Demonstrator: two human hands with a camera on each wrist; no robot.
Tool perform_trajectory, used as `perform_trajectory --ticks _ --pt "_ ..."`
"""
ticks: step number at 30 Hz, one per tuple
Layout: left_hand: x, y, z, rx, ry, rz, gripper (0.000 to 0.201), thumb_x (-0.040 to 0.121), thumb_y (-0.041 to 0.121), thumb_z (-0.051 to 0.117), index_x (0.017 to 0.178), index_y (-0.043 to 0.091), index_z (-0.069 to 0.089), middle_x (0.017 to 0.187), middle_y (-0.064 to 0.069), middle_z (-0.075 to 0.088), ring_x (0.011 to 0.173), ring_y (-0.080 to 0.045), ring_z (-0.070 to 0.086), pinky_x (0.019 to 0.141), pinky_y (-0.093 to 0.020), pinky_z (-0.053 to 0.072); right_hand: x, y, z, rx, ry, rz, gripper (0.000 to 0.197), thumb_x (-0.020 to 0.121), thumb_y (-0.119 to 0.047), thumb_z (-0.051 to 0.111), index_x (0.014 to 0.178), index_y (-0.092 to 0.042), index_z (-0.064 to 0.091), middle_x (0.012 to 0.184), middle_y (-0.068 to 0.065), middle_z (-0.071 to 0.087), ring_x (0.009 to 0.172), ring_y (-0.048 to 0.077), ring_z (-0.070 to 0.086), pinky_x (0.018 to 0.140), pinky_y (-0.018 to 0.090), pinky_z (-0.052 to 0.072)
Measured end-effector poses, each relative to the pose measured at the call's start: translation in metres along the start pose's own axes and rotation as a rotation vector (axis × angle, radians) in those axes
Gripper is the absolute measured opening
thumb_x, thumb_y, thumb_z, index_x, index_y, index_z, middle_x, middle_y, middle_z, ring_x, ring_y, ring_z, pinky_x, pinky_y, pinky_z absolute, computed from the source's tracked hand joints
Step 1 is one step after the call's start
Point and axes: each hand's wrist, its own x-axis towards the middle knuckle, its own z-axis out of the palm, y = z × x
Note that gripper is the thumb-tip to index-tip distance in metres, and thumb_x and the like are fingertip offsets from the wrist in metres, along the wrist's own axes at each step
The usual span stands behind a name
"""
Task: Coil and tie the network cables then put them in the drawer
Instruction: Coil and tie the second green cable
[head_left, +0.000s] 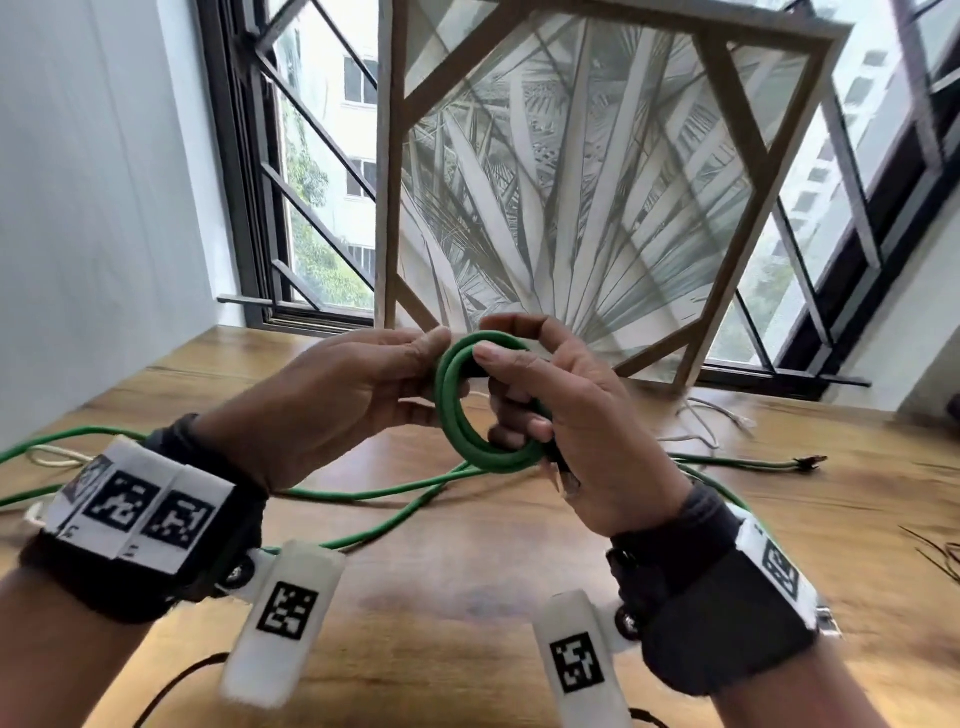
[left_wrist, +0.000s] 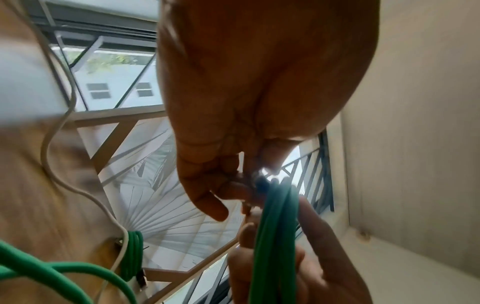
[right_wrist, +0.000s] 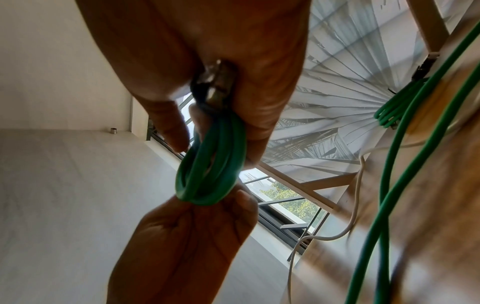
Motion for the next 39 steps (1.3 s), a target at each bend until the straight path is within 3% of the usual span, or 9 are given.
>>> perform_trajectory --ticks 5,11,14,18,23,27,30,34,39 --pt "-0.002 0.003 -0.009 0.028 -0.099 -0.050 0.037 0.101 0.025 0.063 0.120 -0.005 0.073 0.116 -0.021 0.070 0.106 -0.025 0.068 0.102 -0.044 0.056 -0.002 0.002 0.001 -0.168 0.039 -0.073 0.024 0.092 -0.003 0.071 0.116 -0.001 0.065 0.084 0.003 0.066 0.049 0.000 0.053 0.051 0.023 0.039" --pt "0.000 0.002 0.000 0.143 0.109 0.010 0.029 0.088 0.010 0.060 0.106 -0.007 0.074 0.089 -0.013 0.076 0.082 -0.015 0.072 0.082 -0.033 0.063 -0.002 0.003 0.004 -0.145 -0.020 -0.019 0.024 0.101 -0.014 0.060 0.116 0.004 0.062 0.073 0.003 0.056 0.045 0.003 0.039 0.047 0.023 0.033" --pt "-0.001 0.005 0.000 0.181 0.227 0.022 0.026 0.098 -0.010 0.048 0.102 -0.008 0.074 0.085 -0.014 0.073 0.082 -0.023 0.068 0.081 -0.035 0.063 -0.003 0.002 0.006 -0.134 -0.069 -0.014 0.020 0.103 -0.013 0.057 0.117 0.000 0.062 0.068 -0.006 0.057 0.046 0.003 0.037 0.048 0.023 0.033" --pt "-0.001 0.008 0.000 0.197 0.309 0.034 0.033 0.099 -0.015 0.044 0.096 -0.005 0.075 0.084 -0.018 0.070 0.086 -0.031 0.062 0.084 -0.035 0.063 -0.003 -0.001 0.002 -0.108 -0.124 0.000 0.023 0.104 -0.014 0.056 0.120 0.000 0.064 0.069 -0.004 0.051 0.049 0.006 0.033 0.054 0.028 0.033" --pt "-0.004 0.010 0.001 0.375 0.214 0.136 0.028 0.103 0.012 0.055 0.093 0.002 0.079 0.095 -0.029 0.073 0.088 -0.032 0.063 0.090 -0.045 0.060 -0.002 -0.003 0.001 -0.094 -0.076 0.009 0.010 0.104 -0.010 0.055 0.114 -0.008 0.056 0.067 -0.002 0.051 0.047 0.007 0.035 0.053 0.030 0.033" --pt "-0.008 0.010 0.007 0.550 0.155 0.261 0.047 0.100 0.046 0.050 0.088 0.005 0.068 0.081 -0.013 0.071 0.082 -0.034 0.069 0.090 -0.058 0.054 -0.003 0.002 0.008 -0.170 -0.025 -0.020 0.013 0.106 -0.012 0.054 0.105 -0.014 0.041 0.075 0.009 0.051 0.046 0.006 0.038 0.053 0.031 0.036" --pt "-0.013 0.004 0.019 0.691 0.086 0.362 0.038 0.107 0.050 0.042 0.101 0.018 0.062 0.082 -0.006 0.072 0.076 -0.022 0.070 0.074 -0.045 0.057 -0.005 0.007 0.014 -0.280 0.009 -0.071 0.017 0.109 -0.027 0.047 0.109 -0.012 0.039 0.079 0.016 0.056 0.051 0.009 0.043 0.052 0.028 0.037" --pt "-0.012 -0.004 0.025 0.850 0.058 0.382 0.013 0.109 0.030 0.047 0.117 0.024 0.056 0.089 0.020 0.071 0.077 0.002 0.063 0.067 -0.014 0.044 0.000 0.010 0.008 -0.207 0.152 -0.026 0.037 0.107 -0.044 0.046 0.120 -0.010 0.040 0.072 0.005 0.054 0.052 0.008 0.043 0.056 0.032 0.043" --pt "-0.007 -0.009 0.022 0.826 0.222 0.406 0.011 0.110 0.028 0.048 0.117 0.027 0.056 0.085 0.026 0.065 0.074 0.001 0.058 0.066 -0.014 0.041 0.004 0.002 -0.005 -0.161 0.058 -0.038 0.018 0.106 -0.015 0.054 0.120 -0.005 0.049 0.084 0.015 0.066 0.066 0.021 0.053 0.064 0.033 0.047"
